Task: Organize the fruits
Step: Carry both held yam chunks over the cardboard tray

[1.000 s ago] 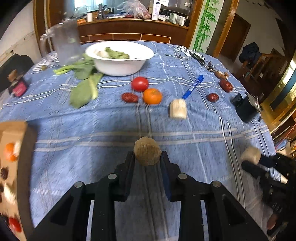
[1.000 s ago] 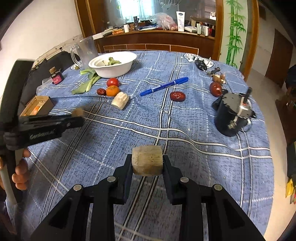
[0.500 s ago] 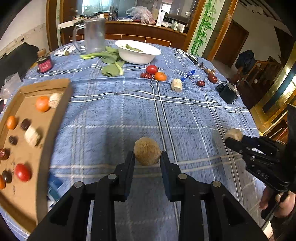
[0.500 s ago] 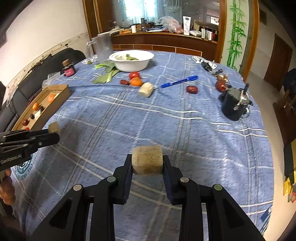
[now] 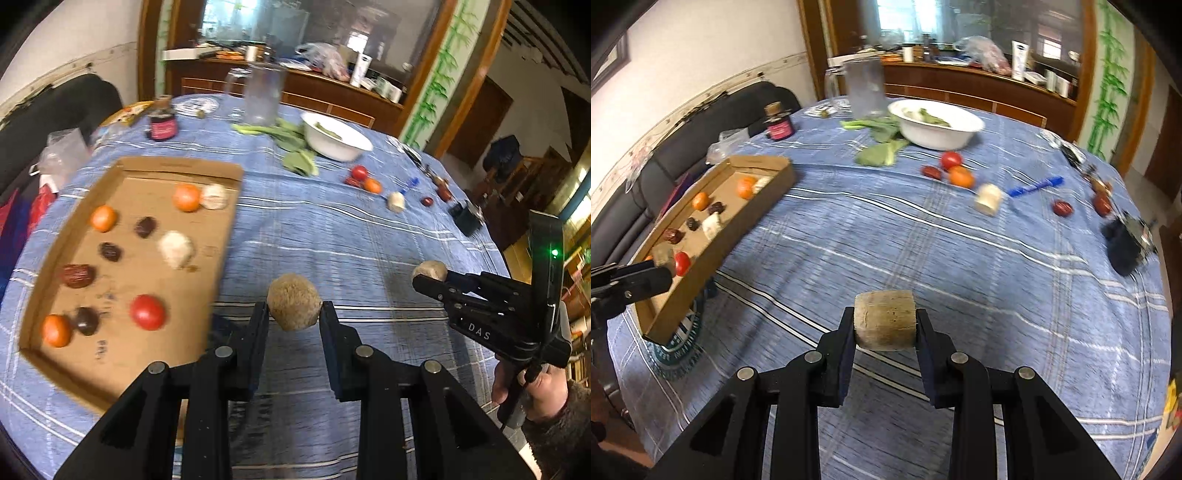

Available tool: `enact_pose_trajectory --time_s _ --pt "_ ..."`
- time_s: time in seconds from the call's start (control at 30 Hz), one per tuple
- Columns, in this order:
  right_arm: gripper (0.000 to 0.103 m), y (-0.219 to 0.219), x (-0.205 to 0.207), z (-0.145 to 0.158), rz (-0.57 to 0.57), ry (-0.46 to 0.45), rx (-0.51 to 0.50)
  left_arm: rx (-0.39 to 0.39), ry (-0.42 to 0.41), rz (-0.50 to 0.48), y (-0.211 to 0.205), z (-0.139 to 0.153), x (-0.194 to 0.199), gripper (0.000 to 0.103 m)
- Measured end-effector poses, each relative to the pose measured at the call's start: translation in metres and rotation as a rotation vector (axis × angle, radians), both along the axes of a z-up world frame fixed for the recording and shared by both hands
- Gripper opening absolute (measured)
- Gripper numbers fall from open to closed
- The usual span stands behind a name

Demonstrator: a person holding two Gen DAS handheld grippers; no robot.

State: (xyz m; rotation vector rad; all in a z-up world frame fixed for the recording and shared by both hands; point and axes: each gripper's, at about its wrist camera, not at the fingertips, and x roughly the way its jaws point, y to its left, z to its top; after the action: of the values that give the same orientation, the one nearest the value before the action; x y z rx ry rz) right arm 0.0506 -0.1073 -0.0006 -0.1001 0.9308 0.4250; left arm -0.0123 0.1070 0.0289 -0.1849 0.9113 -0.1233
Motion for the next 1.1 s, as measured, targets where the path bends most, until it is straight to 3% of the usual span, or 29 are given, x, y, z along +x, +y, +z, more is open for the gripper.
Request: enact_pose_trajectory --time_s 0.53,1.1 --pt "0.033 0.113 0.029 0.014 0.199 -0.024 0.008 0.013 0.024 0.209 0.107 -0.011 -0.03 0.027" --pt "0.033 0.201 0.078 0.005 0.313 -0.027 -0.026 -0.021 0.105 0.228 0.125 -0.048 -0.026 0.027"
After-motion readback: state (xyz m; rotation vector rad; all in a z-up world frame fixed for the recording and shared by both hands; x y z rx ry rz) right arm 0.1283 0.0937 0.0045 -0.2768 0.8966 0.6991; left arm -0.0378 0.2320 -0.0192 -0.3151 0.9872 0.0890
